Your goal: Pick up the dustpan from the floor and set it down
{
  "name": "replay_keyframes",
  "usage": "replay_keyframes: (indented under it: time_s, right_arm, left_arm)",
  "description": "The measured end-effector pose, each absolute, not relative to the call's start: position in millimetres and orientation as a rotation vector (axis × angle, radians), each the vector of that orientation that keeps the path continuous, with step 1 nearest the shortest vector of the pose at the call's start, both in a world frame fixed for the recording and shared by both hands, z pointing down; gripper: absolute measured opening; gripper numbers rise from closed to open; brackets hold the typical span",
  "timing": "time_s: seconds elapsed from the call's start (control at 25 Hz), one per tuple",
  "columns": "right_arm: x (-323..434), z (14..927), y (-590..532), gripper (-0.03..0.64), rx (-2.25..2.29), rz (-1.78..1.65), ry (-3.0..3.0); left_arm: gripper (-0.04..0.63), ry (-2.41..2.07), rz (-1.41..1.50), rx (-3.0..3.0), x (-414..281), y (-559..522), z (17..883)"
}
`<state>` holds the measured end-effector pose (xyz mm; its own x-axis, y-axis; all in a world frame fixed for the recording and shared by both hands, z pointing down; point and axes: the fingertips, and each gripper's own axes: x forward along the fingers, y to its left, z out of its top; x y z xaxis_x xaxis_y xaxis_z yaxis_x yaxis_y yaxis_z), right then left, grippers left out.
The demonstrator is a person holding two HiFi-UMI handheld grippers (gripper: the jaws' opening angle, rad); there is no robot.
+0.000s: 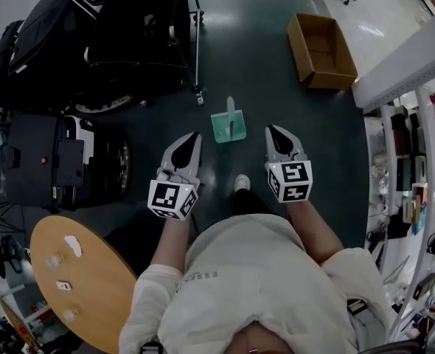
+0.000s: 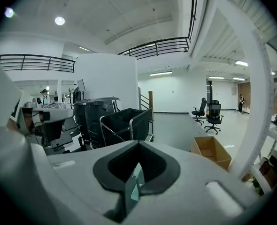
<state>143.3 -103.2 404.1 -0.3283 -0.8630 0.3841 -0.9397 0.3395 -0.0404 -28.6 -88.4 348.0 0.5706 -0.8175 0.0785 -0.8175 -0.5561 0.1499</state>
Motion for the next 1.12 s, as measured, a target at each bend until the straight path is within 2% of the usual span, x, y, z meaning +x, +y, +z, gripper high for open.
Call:
replay_keyframes:
  time_s: [0.28,0.64,1.12]
  right_arm:
    - [137.5,382.8,-7.7,-0.014,1.649,0.298,-2.316]
    - [117.1,372.5,126.3,-0.013,1.64,0.313,-2.318]
    - [102.5,365.6,208.9,-0.014,1.581,0.335,-2.368]
  left_arm:
    - [0.012,-1.4,-0.058,2.666,-41.1,16.8,316.7]
    - [0.012,-1.385,-0.056,2.674,-44.8,151.2,319.5]
    - [0.012,-1.418,-0.079,2.671,-49.6,225.7,308.7]
